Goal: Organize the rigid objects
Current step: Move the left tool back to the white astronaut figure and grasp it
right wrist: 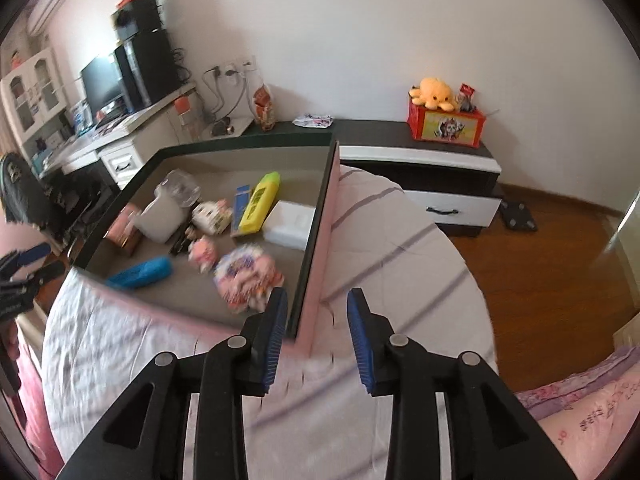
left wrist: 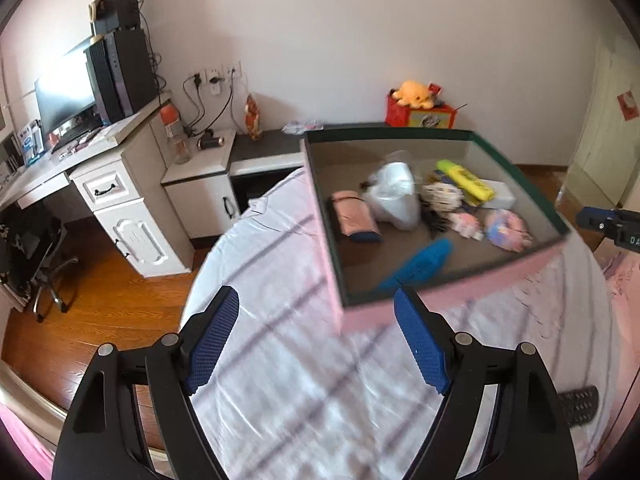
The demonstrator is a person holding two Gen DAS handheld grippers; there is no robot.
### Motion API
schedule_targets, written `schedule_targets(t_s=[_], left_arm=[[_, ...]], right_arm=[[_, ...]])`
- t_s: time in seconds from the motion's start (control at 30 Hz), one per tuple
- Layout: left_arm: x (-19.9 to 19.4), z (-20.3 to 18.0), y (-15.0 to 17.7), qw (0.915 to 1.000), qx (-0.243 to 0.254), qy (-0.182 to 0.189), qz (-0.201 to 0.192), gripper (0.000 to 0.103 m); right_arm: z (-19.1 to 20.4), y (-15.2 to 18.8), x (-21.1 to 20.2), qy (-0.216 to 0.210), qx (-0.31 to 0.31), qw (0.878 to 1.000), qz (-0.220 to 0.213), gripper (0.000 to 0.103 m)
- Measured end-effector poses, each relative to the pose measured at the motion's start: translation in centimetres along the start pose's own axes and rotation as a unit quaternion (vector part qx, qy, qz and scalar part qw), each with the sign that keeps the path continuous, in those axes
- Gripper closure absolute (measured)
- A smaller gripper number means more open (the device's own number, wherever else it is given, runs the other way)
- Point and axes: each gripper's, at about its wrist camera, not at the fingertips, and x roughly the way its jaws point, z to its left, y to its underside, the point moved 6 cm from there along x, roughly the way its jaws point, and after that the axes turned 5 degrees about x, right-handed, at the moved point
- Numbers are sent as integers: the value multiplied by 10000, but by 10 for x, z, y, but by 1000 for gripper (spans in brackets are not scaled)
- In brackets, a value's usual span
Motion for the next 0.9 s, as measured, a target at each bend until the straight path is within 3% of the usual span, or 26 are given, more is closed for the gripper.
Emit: schedule_targets(t_s=[0.13,0.23,0.4,0.47,0.53,0.63,0.7,0.83,0.9], left_arm=[[-40,-43,32,9992,200,294,-189,20],[-68,-85,58,9947,483,831,-366,6],[-89,-153,100,9856,1170,1171,-331,4],[-88,-163,108,9852,1191,1210,-249,4],[-86,-169,113,9864,1155,1156,-189,4],[-83,-177,117,9865,1167,1142,-142,4],[-77,-184,117,9865,1172,1132,-134,4],[-63,-194,114,9873,1210,1029,-48,6],[-59,-196,114,9873,1285,930,-47,19]], right_arm=[[4,25,-24,-56,-125,9999,-68,70],[-3,37,-29,-48,-1,10000,-30,70],[-5,59,-39,-140,106,9998,12,70],[-4,69,-48,-214,117,9997,10,64],[0,82,-61,-279,38,9996,-64,39],[8,106,-84,-357,-89,9991,-194,30],[11,120,-96,-424,-140,9985,-307,24],[11,130,-105,-510,-73,9981,-333,24],[9,126,-104,-422,-86,9985,-329,24]])
